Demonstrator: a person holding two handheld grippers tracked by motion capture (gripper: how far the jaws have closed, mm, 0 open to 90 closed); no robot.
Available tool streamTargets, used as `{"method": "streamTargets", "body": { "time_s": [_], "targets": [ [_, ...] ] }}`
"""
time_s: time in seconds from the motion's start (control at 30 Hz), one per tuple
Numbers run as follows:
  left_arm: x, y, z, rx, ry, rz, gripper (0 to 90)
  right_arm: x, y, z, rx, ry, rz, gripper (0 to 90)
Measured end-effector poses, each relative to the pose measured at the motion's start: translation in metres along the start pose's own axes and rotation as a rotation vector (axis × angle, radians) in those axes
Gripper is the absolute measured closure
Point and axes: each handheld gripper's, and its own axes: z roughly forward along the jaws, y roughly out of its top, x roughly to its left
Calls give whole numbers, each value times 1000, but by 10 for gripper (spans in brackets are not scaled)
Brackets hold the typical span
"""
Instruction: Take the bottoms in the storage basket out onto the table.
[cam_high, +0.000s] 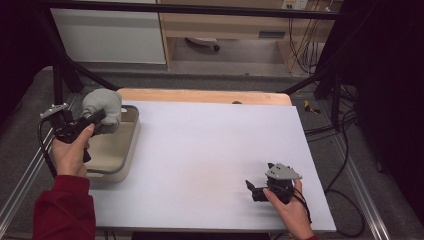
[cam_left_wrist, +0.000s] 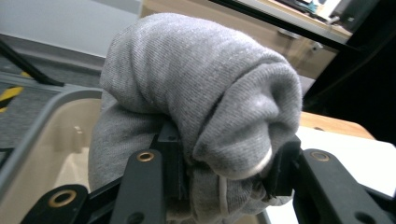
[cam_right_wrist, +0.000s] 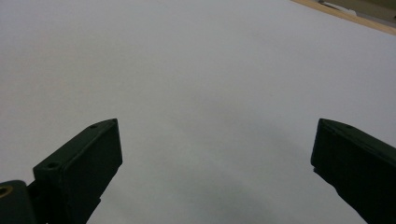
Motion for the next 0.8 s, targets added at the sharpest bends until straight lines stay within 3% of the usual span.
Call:
{"method": "streamTargets", "body": {
  "time_s": [0.17,0.33,0.8],
  "targets": [
    [-8,-2,-5,-11,-21,10,580,-1,0,2,2,-1,9,24],
    [-20,-2,-7,-16,-32,48,579,-1,1,1,-2,-3,9,24],
    [-14,6,-26,-78,-12,31,579,-1,1,1,-5,-4,11,25]
  ]
}}
